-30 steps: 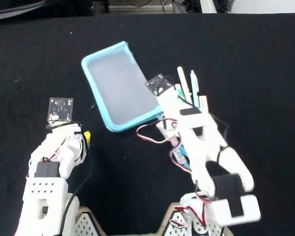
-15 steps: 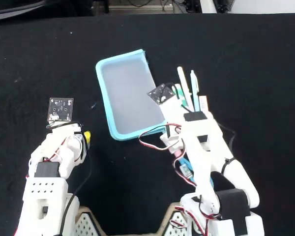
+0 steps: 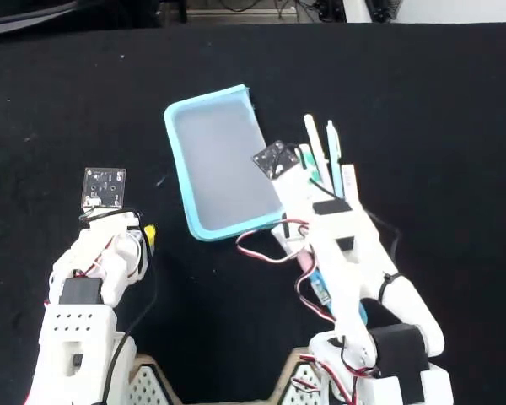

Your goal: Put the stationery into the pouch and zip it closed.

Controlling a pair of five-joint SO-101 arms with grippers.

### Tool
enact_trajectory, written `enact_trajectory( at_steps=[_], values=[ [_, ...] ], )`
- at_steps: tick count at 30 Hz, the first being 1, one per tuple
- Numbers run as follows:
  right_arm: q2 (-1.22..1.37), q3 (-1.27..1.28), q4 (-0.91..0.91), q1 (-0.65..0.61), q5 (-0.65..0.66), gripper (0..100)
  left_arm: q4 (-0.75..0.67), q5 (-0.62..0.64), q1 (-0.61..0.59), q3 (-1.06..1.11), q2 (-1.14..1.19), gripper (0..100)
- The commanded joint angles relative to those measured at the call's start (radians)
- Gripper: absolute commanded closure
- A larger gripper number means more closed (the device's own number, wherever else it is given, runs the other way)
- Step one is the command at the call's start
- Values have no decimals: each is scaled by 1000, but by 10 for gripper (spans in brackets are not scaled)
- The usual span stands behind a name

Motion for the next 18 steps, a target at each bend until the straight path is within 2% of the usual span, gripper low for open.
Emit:
enact_trajectory(
  at_steps=[1,5,10,14,18],
  values=[
    [-44,24,-48,-8,2,819,-17,2,4,-13,-15,808],
    [-44,42,-49,-8,9,819,-17,2,4,-13,-15,808],
    [-44,42,-58,-8,83,829,-17,2,4,-13,-15,808],
    [-44,44,-52,-8,150,988,-17,2,4,-13,-15,808],
    [-47,51,-49,-2,221,988,-17,2,4,-13,-15,808]
  ],
)
